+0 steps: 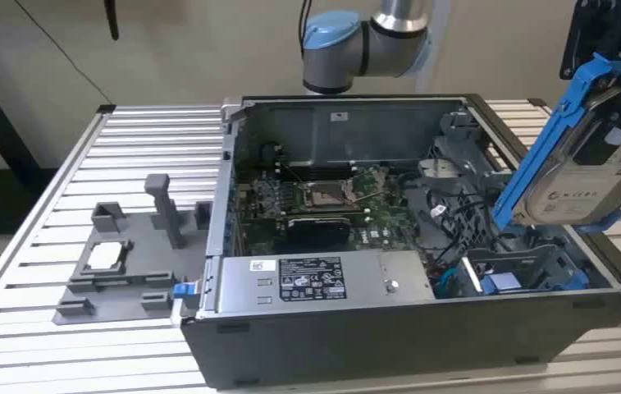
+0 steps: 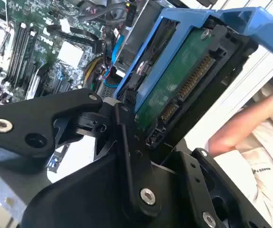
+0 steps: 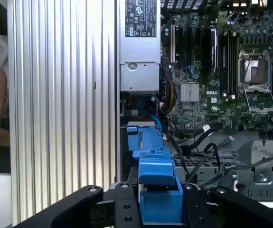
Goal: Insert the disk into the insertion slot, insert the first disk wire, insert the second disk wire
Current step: 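Insert the disk into the insertion slot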
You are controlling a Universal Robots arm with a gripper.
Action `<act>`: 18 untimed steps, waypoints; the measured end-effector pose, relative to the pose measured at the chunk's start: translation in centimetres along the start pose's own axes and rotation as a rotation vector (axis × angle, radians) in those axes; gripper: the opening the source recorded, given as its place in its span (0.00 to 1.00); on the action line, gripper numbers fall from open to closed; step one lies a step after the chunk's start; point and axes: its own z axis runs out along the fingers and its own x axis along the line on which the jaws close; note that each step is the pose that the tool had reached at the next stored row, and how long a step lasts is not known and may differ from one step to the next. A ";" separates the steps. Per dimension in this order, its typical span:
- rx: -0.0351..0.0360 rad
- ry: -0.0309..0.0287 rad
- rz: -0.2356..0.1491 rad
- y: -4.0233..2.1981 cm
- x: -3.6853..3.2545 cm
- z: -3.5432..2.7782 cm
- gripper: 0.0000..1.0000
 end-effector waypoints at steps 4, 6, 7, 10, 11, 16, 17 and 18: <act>0.0000 0.0000 0.000 0.00 0.00 0.00 0.33; 0.0000 0.0000 0.000 0.00 0.00 0.00 0.33; 0.0000 0.0001 0.000 0.00 0.00 0.00 0.33; 0.0000 0.0001 0.000 0.00 0.00 0.00 0.33; 0.0000 0.0000 0.000 0.00 0.00 0.00 0.33; 0.0002 0.0001 0.000 -0.02 0.00 0.39 0.33; 0.0004 0.0000 0.000 -0.03 0.00 0.55 0.33; 0.0008 0.0000 0.000 -0.04 0.00 0.74 0.33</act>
